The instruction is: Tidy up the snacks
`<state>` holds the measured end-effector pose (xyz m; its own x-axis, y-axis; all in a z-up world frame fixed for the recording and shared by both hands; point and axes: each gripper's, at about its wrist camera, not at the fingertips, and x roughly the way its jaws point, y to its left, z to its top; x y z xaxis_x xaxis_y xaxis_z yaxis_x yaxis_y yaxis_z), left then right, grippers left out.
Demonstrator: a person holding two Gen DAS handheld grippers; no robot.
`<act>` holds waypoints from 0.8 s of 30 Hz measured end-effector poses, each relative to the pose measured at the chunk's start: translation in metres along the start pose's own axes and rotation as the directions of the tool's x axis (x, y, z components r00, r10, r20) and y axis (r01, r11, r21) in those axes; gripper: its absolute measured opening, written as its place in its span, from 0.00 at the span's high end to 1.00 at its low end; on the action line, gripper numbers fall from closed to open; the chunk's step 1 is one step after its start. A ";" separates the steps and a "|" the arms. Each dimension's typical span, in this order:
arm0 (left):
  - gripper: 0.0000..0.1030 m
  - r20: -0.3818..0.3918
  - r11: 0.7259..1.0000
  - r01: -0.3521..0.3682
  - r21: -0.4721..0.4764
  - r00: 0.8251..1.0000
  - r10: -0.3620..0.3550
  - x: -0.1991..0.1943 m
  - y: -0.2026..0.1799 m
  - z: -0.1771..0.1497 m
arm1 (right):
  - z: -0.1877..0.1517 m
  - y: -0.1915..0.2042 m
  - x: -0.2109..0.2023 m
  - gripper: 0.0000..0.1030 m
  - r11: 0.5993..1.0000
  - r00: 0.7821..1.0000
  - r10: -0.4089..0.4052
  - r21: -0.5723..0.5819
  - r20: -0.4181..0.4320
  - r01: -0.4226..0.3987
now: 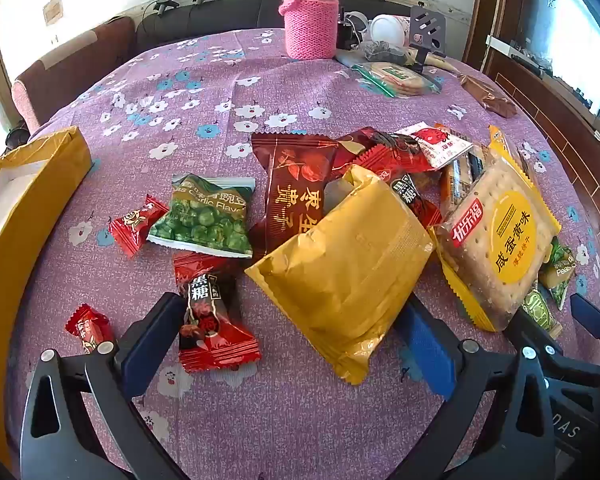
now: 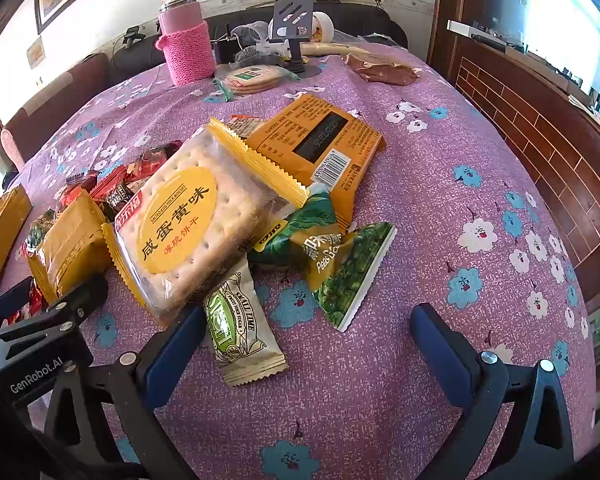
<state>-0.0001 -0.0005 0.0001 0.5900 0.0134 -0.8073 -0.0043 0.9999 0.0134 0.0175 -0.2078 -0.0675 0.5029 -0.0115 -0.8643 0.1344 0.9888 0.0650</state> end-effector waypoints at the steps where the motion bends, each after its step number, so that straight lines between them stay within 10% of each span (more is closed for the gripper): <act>1: 0.00 -0.002 1.000 0.013 -0.009 1.000 -0.013 0.000 0.000 0.000 | 0.000 0.000 0.000 0.00 1.000 1.000 0.002 0.002 0.001 -0.002; 24: 0.00 -0.003 1.000 0.012 -0.008 1.000 -0.012 0.000 0.001 0.000 | 0.000 0.000 0.000 0.00 1.000 1.000 0.003 0.002 0.000 -0.003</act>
<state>-0.0002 0.0000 0.0001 0.5878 0.0013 -0.8090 -0.0040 1.0000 -0.0013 0.0171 -0.2077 -0.0675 0.5036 -0.0084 -0.8639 0.1349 0.9885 0.0691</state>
